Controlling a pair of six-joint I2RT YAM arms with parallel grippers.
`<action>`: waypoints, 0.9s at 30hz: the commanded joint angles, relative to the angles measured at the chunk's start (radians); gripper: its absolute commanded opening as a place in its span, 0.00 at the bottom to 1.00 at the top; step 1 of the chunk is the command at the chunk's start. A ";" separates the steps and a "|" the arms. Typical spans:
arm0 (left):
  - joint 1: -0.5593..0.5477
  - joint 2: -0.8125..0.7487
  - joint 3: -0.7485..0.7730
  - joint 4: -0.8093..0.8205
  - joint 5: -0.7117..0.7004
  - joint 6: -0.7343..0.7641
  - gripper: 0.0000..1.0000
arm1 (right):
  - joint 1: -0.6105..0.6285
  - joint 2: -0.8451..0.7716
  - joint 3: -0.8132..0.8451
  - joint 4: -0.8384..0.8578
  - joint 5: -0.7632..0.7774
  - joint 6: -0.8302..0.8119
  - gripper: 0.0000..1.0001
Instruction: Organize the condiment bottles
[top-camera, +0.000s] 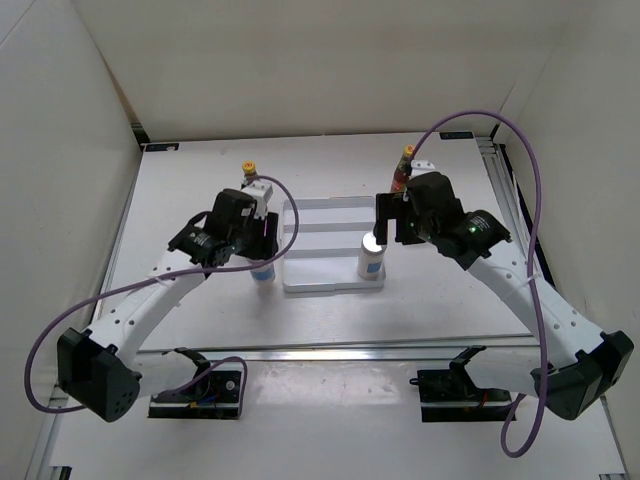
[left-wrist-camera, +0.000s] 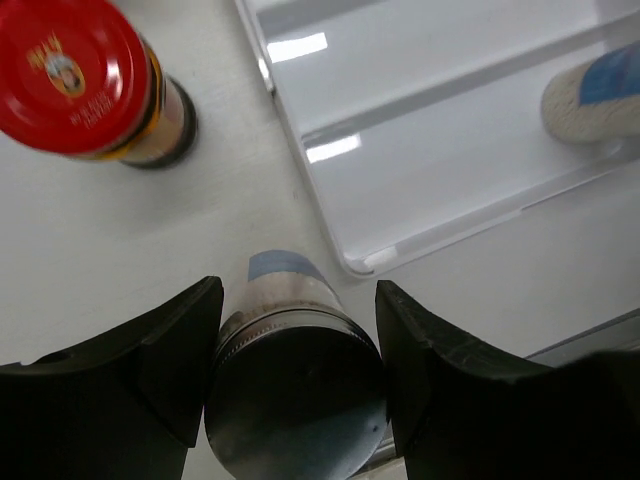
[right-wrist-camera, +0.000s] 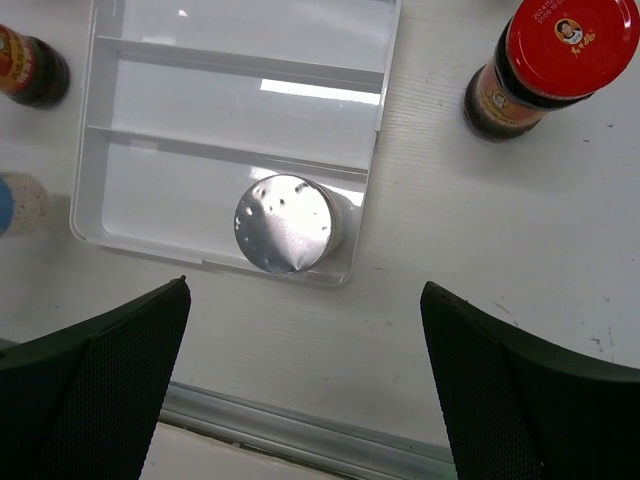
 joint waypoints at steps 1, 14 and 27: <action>-0.011 0.012 0.153 0.042 -0.011 -0.022 0.11 | -0.008 -0.010 0.000 -0.002 0.019 -0.016 0.99; -0.103 0.236 0.278 0.124 0.024 -0.103 0.11 | -0.072 -0.105 -0.031 -0.053 0.037 -0.036 0.99; -0.146 0.338 0.183 0.239 0.004 -0.143 0.11 | -0.178 -0.128 -0.040 -0.071 -0.024 -0.067 0.99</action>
